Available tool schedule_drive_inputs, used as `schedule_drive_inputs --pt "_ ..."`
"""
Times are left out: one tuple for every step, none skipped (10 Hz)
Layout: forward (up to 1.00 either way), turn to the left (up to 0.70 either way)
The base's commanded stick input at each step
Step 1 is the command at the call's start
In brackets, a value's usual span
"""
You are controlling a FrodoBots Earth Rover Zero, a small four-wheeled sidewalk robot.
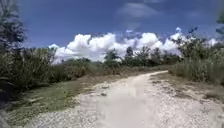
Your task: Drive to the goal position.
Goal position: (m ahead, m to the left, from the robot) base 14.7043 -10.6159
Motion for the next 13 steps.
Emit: schedule_drive_inputs --pt "0.50 0.00" --pt "0.50 0.00" --pt "0.50 0.00" --pt "0.50 0.00" --pt "0.50 0.00" --pt "0.50 0.00" --pt "0.50 0.00" --pt "0.50 0.00" --pt "0.50 0.00" --pt "0.50 0.00" --pt "0.50 0.00" --pt "0.50 0.00" --pt "0.50 0.00"
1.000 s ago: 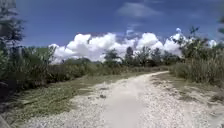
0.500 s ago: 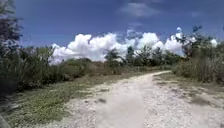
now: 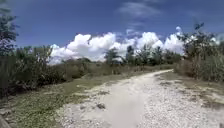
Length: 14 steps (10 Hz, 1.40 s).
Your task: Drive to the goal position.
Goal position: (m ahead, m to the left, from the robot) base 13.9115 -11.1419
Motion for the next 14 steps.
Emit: schedule_drive_inputs --pt "0.50 0.00" --pt "0.50 0.00" --pt "0.50 0.00" --pt "0.50 0.00" --pt "0.50 0.00" --pt "0.50 0.00" --pt "0.50 0.00" --pt "0.50 0.00" --pt "0.50 0.00" --pt "0.50 0.00" --pt "0.50 0.00" --pt "0.50 0.00" --pt "0.50 0.00" --pt "0.50 0.00"
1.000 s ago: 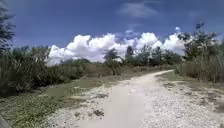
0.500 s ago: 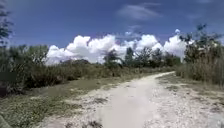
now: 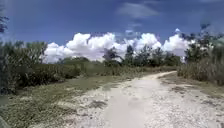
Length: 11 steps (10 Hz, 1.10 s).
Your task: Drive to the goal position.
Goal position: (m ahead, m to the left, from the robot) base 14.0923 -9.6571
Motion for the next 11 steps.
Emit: schedule_drive_inputs --pt "0.50 0.00" --pt "0.50 0.00" --pt "0.50 0.00" --pt "0.50 0.00" --pt "0.50 0.00" --pt "0.50 0.00" --pt "0.50 -0.01" --pt "0.48 -0.06" --pt "0.49 -0.41" --pt "0.50 -0.50" --pt "0.50 -0.50"
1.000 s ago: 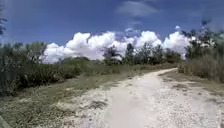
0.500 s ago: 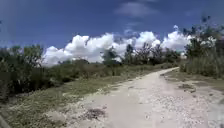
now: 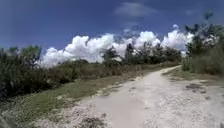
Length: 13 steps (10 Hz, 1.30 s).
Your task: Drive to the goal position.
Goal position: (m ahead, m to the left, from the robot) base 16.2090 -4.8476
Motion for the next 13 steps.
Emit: schedule_drive_inputs --pt "0.49 -0.49" --pt "0.48 -0.48" --pt "0.49 -0.49" --pt "0.50 -0.50" --pt "0.50 -0.50" --pt "0.50 -0.50" --pt "0.50 -0.46" --pt "0.50 -0.29" --pt "0.50 0.00" --pt "0.50 0.00" --pt "0.50 0.00" --pt "0.50 0.00" --pt "0.50 0.00"
